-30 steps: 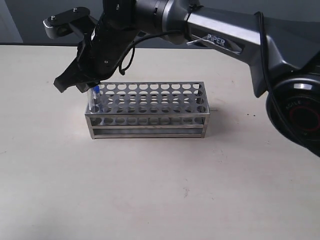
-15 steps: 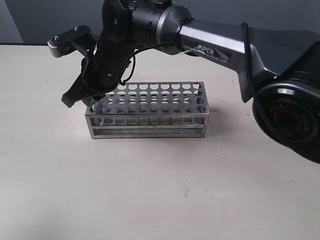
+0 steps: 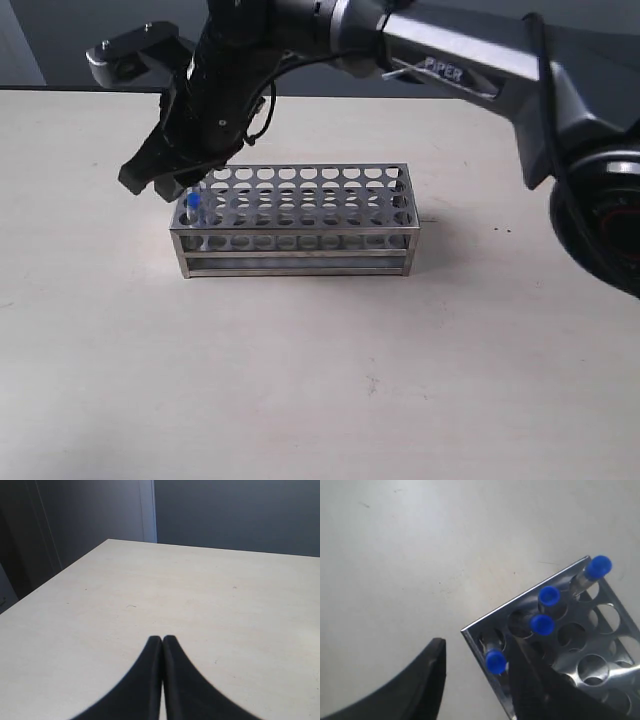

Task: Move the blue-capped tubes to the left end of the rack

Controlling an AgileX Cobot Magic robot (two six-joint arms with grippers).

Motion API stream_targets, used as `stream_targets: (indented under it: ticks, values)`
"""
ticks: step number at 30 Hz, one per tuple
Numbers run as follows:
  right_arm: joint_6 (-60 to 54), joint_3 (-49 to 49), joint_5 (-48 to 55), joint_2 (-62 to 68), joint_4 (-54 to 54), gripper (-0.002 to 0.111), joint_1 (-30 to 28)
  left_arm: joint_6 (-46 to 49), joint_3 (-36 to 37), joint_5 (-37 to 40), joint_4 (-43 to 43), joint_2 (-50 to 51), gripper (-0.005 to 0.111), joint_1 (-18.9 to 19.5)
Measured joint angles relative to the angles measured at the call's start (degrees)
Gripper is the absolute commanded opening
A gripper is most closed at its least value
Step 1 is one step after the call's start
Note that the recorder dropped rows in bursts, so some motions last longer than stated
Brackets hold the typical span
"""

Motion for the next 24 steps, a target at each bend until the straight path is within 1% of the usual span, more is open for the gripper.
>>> stream_targets:
  ticks: [7,8,9,12,13,20,24]
  values:
    - [0.0,0.0,8.5,-6.8,-1.7,0.039,0.0,0.0,0.0,0.0,0.0,0.0,0.000,0.0]
    - [0.0,0.0,9.5,-7.7,-1.7,0.035,0.0,0.0,0.0,0.0,0.0,0.0,0.000,0.0]
    - [0.0,0.0,10.3,-8.6,-1.8,0.029,0.0,0.0,0.0,0.0,0.0,0.0,0.000,0.0]
    - [0.0,0.0,11.0,-11.5,-1.4,0.004,0.0,0.0,0.0,0.0,0.0,0.0,0.000,0.0]
    - [0.0,0.0,11.1,-12.7,-0.7,0.000,0.0,0.0,0.0,0.0,0.0,0.0,0.000,0.0]
    - [0.0,0.0,11.3,-22.7,3.3,0.000,0.0,0.0,0.0,0.0,0.0,0.0,0.000,0.0]
    - [2.8,0.0,11.3,-29.5,3.5,0.000,0.0,0.0,0.0,0.0,0.0,0.0,0.000,0.0]
